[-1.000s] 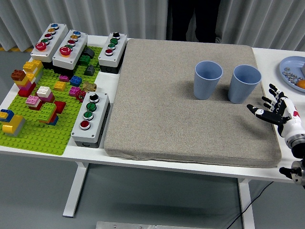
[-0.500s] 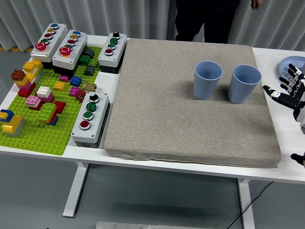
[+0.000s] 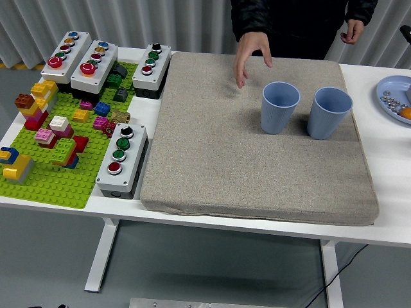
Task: Pick cup pour cup place
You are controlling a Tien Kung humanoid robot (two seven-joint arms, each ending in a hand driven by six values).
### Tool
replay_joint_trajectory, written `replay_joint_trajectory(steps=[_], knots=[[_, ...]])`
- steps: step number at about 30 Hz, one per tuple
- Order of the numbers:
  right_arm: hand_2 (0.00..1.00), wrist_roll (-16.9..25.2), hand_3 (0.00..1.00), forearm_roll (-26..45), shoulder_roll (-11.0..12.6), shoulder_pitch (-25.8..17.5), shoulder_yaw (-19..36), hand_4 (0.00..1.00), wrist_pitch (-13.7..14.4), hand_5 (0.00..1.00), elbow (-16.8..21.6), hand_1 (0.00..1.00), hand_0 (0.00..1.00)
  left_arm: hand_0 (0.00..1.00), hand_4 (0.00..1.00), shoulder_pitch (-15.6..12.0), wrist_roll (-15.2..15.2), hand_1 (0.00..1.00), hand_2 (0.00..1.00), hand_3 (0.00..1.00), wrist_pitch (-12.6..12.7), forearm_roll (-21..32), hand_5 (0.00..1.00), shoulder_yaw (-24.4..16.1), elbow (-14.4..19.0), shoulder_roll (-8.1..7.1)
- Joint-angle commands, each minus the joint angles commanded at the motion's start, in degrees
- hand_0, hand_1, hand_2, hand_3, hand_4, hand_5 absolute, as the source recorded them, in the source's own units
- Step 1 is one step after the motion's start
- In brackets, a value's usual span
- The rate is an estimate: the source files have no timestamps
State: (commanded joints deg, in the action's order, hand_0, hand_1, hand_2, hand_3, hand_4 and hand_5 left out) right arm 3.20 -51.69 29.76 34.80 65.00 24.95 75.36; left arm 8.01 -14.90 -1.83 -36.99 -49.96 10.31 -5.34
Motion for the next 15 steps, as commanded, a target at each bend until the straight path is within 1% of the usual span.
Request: replay_joint_trajectory(steps=[2, 7, 8, 12, 13, 14, 15], knots=[[0.952, 0.06, 0.898, -0.19, -0.09, 0.00, -0.08, 0.883, 0.13, 0.291, -0.07, 0.852, 0.902, 0.780, 0.511, 0.06, 0.03, 0.792, 0.841, 0.745, 0.03, 0.08, 0.951, 0.13, 0.00, 0.05], [0.952, 0.56, 0.898, -0.68, -0.48, -0.37, -0.58, 0.883, 0.68, 0.291, -0.31, 0.852, 0.902, 0.780, 0.511, 0.09, 0.13, 0.792, 0.841, 0.745, 0.10, 0.17, 0.951, 0.35, 0.00, 0.19], [0.875, 0.77, 0.873, -0.82, -0.50, -0.43, -0.63, 0.877, 0.85, 0.284, -0.33, 0.820, 0.878, 0.779, 0.511, 0.09, 0.12, 0.791, 0.841, 0.746, 0.09, 0.11, 0.951, 0.35, 0.00, 0.19], [0.875, 1.91, 0.873, -2.83, -0.28, -1.01, -0.37, 0.877, 1.45, 0.284, -0.34, 0.820, 0.878, 0.779, 0.511, -0.09, 0.09, 0.791, 0.841, 0.746, 0.08, 0.05, 0.951, 0.36, 0.00, 0.16], [0.875, 2.78, 0.873, -4.96, -0.08, -1.33, -0.10, 0.877, 1.90, 0.284, -0.24, 0.820, 0.878, 0.779, 0.511, -0.18, 0.11, 0.791, 0.841, 0.746, 0.07, 0.16, 0.951, 0.49, 0.00, 0.13], [0.764, 3.31, 0.812, -7.07, 0.09, -1.61, 0.25, 0.862, 2.46, 0.258, -0.18, 0.775, 0.850, 0.779, 0.512, -0.26, 0.12, 0.791, 0.841, 0.746, 0.07, 0.17, 0.953, 0.48, 0.00, 0.11], [0.764, 3.58, 0.812, -9.14, 0.20, -1.79, 0.50, 0.862, 2.86, 0.258, -0.15, 0.775, 0.850, 0.779, 0.512, -0.32, 0.12, 0.791, 0.841, 0.746, 0.08, 0.15, 0.953, 0.44, 0.00, 0.10]])
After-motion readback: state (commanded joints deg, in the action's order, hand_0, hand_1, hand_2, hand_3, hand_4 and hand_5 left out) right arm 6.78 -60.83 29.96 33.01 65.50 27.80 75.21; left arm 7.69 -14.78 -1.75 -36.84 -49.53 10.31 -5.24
